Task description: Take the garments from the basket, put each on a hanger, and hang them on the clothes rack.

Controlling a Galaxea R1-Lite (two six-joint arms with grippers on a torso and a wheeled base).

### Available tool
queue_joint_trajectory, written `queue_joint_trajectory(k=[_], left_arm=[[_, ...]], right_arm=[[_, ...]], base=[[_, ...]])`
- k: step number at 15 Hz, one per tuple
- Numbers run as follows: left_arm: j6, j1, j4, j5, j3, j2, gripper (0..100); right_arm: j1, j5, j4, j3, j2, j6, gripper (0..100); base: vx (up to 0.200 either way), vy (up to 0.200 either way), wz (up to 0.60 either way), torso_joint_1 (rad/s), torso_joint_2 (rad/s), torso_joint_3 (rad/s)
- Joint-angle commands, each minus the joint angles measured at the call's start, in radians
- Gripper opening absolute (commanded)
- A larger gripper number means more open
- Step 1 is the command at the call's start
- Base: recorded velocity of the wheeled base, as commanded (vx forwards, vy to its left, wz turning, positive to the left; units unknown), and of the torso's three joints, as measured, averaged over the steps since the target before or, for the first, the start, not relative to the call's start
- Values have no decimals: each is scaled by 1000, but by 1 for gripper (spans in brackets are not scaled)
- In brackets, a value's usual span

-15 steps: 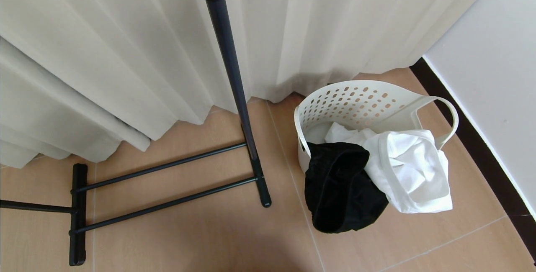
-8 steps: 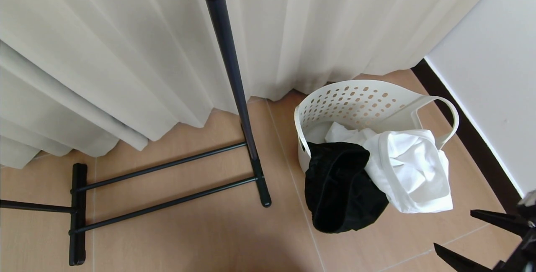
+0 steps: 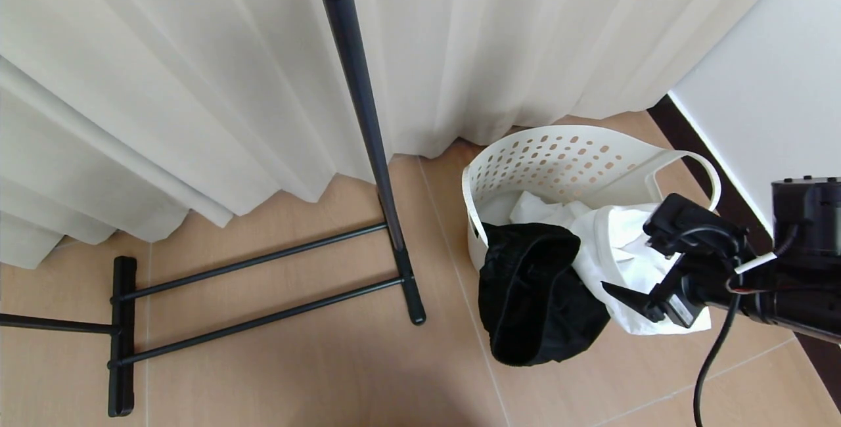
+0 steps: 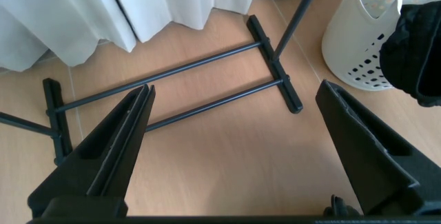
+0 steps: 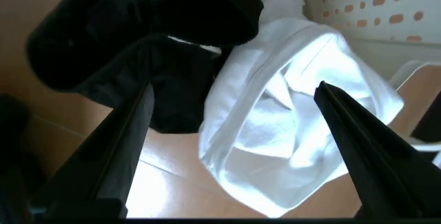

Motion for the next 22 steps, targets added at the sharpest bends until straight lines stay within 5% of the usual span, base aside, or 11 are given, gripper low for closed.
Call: queue_joint_trajectory(k=[1, 6, 7, 22], left_arm=[[0, 0, 0, -1, 0, 1, 100], [0, 0, 0, -1, 0, 1, 100], [0, 0, 0, -1, 0, 1, 100], [0, 0, 0, -1, 0, 1, 100]], right_arm=[[-15, 0, -1, -73, 128, -71, 100], [-15, -5, -17, -169, 231, -222, 100], [-13, -66, -43, -202, 268, -233, 100], [-13, -63, -161, -340, 475, -183, 100]], base=[[0, 0, 0, 0, 0, 0], [0, 0, 0, 0, 0, 0], [0, 0, 0, 0, 0, 0], [0, 0, 0, 0, 0, 0]])
